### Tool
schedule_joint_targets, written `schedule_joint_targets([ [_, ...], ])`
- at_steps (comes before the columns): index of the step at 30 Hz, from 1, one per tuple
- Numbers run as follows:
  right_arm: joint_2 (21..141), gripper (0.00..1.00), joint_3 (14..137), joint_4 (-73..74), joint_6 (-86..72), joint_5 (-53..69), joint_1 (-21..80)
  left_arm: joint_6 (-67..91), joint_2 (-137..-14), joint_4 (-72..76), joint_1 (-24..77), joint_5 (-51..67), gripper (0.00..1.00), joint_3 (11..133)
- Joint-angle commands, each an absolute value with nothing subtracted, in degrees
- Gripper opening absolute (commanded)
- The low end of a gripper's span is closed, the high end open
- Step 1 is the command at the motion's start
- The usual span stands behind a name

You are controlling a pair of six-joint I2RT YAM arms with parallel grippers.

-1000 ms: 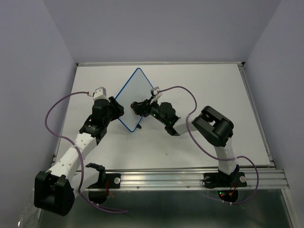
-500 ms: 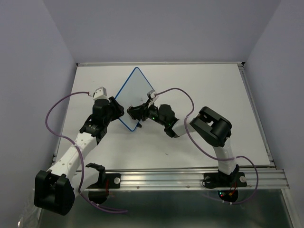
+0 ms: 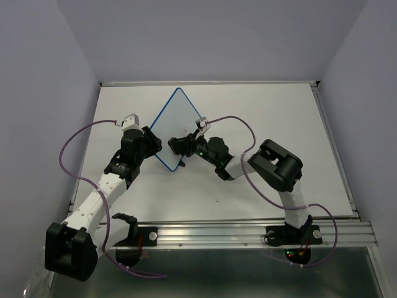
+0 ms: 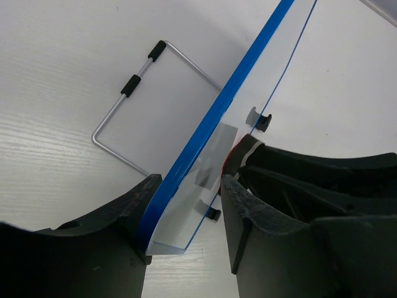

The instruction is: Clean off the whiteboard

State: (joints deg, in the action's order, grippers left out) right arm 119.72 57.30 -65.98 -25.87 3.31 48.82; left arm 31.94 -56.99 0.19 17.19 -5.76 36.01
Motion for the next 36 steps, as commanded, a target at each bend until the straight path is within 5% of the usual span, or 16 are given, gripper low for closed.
schedule_joint_targets([
  [1, 119.2, 0.01, 60.7, -67.0, -27.1, -3.5, 46.9, 31.6, -57.0, 2.0, 17.6, -5.5, 0.54, 36.1],
  [10, 120.8, 0.01, 64.0, -64.3, -25.0, -5.9, 46.4, 31.6, -57.3, 2.0, 17.6, -5.0, 0.53, 36.3],
  [36, 120.2, 0.01, 56.5, -63.1, -21.5, 15.2, 52.5, 31.3, -57.1, 1.9, 17.6, -4.8, 0.53, 37.0],
])
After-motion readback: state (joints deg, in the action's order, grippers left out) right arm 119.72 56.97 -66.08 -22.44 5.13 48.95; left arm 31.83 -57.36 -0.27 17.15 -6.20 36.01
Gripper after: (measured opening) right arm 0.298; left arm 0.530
